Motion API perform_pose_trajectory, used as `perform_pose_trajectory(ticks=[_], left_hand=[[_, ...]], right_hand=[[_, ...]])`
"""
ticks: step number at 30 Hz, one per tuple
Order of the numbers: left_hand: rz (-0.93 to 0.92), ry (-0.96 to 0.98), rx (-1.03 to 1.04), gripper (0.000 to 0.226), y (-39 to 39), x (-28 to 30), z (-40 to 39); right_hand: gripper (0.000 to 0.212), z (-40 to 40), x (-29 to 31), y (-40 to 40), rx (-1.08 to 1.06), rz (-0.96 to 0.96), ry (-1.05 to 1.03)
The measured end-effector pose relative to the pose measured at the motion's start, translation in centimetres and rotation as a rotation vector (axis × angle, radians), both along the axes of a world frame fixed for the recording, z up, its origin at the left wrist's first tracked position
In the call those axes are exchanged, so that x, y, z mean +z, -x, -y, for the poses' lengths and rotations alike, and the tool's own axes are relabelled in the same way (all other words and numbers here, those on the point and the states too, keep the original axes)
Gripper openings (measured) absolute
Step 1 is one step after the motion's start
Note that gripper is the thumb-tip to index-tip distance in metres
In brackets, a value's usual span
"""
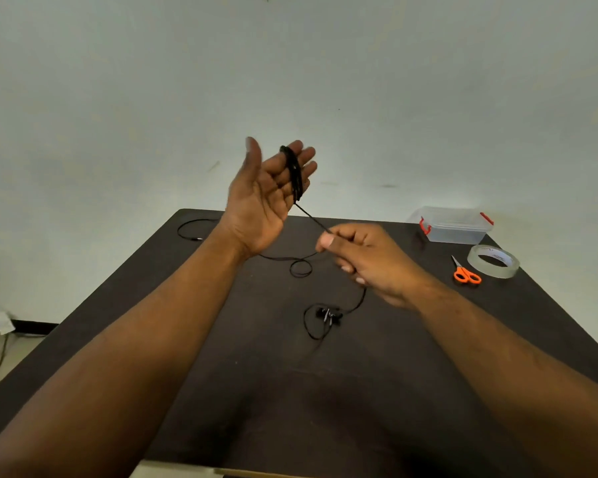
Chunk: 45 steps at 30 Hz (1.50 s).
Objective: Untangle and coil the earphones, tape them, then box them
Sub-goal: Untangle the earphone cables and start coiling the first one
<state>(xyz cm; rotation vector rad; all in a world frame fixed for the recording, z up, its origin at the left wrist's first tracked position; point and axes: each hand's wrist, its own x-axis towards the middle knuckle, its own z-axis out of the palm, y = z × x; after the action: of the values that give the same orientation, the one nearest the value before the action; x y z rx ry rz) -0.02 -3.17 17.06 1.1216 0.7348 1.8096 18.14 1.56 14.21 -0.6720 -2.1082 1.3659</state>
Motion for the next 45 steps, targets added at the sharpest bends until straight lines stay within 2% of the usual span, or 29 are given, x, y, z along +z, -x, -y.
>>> perform_pose_trajectory(ticks=[3, 5, 7, 9, 12, 17, 18, 21, 24, 27, 29, 31, 35, 38, 42, 45], left_hand=[[-0.546, 0.206, 0.124, 0.066, -0.1, -0.6, -0.1], [-0.874, 0.251, 0.143, 0.057, -0.4, -1.5, -0.2], [-0.99, 0.246, 0.104, 0.047, -1.1, -1.8, 0.3], [-0.891, 0.239, 0.008, 0.04, -1.8, -1.8, 0.9], [-0.603, 0.192, -0.215, 0.038, -2.3, -1.9, 1.4], [-0.236, 0.05, -0.403, 0.038, -3.0, -1.4, 2.1], [-0.15, 0.023, -0.409, 0.037, -3.1, -1.1, 2.2], [0.022, -0.055, -0.308, 0.034, -2.8, -0.9, 1.8], [0.118, -0.103, -0.178, 0.031, -2.6, -0.9, 1.3], [0.222, -0.137, -0.051, 0.029, -1.8, -0.7, 1.0], [0.179, -0.133, 0.031, 0.029, -0.9, -0.2, 0.9], [0.048, -0.1, 0.089, 0.031, -0.2, -0.1, 1.0], [-0.365, 0.038, 0.138, 0.033, -0.6, -2.0, 0.8], [-0.638, 0.134, 0.084, 0.032, -1.6, -3.9, 0.9], [-0.832, 0.225, 0.007, 0.051, -2.3, -4.5, 1.6], [-0.783, 0.25, -0.095, 0.042, -2.3, -4.2, 1.9]], right_hand=[[0.012, -1.4, 2.1, -0.8, -0.1, -0.01, -0.203], [0.01, -2.0, 3.5, -1.0, -0.092, 0.039, -0.359], [0.012, -2.2, 4.9, -1.0, -0.048, 0.065, -0.439], [0.01, -2.6, 6.2, -1.2, -0.028, 0.007, -0.411], [0.013, -3.9, 6.8, -1.6, 0.001, -0.114, -0.278], [0.015, -4.8, 3.8, -0.4, 0.031, -0.317, 0.073], [0.007, -4.4, 2.9, 0.0, 0.025, -0.339, 0.121], [0.025, -3.2, 0.5, 1.2, 0.03, -0.332, 0.205], [0.026, -1.4, -0.9, 2.1, 0.071, -0.372, 0.322], [0.028, 0.0, -2.2, 2.3, 0.111, -0.265, 0.336], [0.029, 0.3, -2.6, 2.1, 0.141, -0.226, 0.35], [0.029, 0.5, -2.1, 1.7, 0.11, -0.166, 0.277], [0.019, 0.3, -0.3, 1.1, 0.013, -0.017, -0.09], [0.019, -0.7, 1.2, 0.8, 0.001, 0.229, -0.411], [0.007, -1.5, 3.2, -0.1, -0.001, 0.464, -0.566], [0.012, -1.5, 4.3, -0.6, 0.04, 0.494, -0.597]])
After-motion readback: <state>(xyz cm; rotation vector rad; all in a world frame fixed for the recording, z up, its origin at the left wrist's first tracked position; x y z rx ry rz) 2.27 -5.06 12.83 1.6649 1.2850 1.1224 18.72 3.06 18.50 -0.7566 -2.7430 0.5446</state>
